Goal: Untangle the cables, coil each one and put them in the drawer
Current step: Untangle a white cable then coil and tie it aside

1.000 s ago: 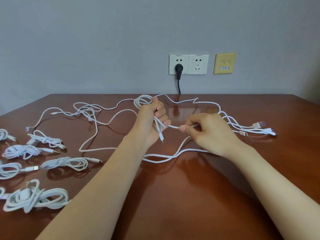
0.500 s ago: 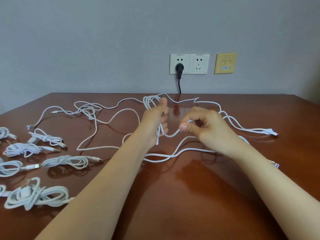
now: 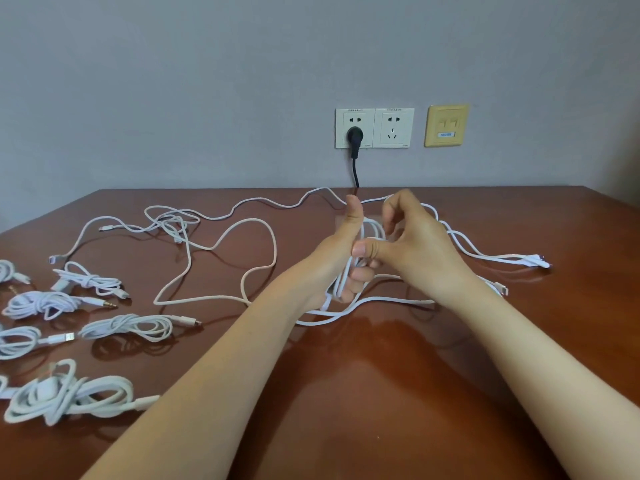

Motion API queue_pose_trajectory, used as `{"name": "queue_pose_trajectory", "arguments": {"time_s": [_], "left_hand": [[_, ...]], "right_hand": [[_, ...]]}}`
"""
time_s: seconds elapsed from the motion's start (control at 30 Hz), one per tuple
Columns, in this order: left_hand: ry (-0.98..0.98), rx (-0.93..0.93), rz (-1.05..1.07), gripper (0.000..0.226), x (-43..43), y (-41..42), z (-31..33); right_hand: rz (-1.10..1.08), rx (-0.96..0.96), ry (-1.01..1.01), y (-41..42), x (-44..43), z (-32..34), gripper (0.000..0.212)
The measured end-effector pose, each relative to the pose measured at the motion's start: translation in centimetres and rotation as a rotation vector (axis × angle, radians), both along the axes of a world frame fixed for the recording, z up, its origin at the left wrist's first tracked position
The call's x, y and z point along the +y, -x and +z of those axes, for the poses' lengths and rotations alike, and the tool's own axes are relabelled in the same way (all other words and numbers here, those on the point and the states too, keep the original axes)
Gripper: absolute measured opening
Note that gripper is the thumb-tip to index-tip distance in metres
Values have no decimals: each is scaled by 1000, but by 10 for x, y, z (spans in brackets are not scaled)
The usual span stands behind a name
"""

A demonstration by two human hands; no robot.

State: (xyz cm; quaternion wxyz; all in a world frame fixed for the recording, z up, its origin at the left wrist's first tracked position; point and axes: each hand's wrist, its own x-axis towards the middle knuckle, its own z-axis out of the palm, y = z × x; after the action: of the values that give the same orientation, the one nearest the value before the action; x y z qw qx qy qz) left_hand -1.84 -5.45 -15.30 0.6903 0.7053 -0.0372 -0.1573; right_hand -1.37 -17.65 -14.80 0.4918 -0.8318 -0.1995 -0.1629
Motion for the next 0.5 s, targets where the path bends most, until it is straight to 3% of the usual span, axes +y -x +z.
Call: {"name": "queue_pose_trajectory", "arguments": {"time_s": [0.13,0.23,0.3,0.43,0.5], "left_hand": [[-114,35,-216,64,1,1,1],[-249,-30,-287,23,5,4,0],[-313,-73,-298,9,6,6,0],[-339,-114,-292,25,7,6,-2],[-294,-124,-250,29,6,6,-2]], "right_hand": [[6,17,46,-3,-5,2,33],[40,61,83,-7,-10,2,39],[99,110,102,-7,-11,2,37],[135,184,-28,-11,-9,0,21],[126,274,-173,-12,-9,3,26]]}}
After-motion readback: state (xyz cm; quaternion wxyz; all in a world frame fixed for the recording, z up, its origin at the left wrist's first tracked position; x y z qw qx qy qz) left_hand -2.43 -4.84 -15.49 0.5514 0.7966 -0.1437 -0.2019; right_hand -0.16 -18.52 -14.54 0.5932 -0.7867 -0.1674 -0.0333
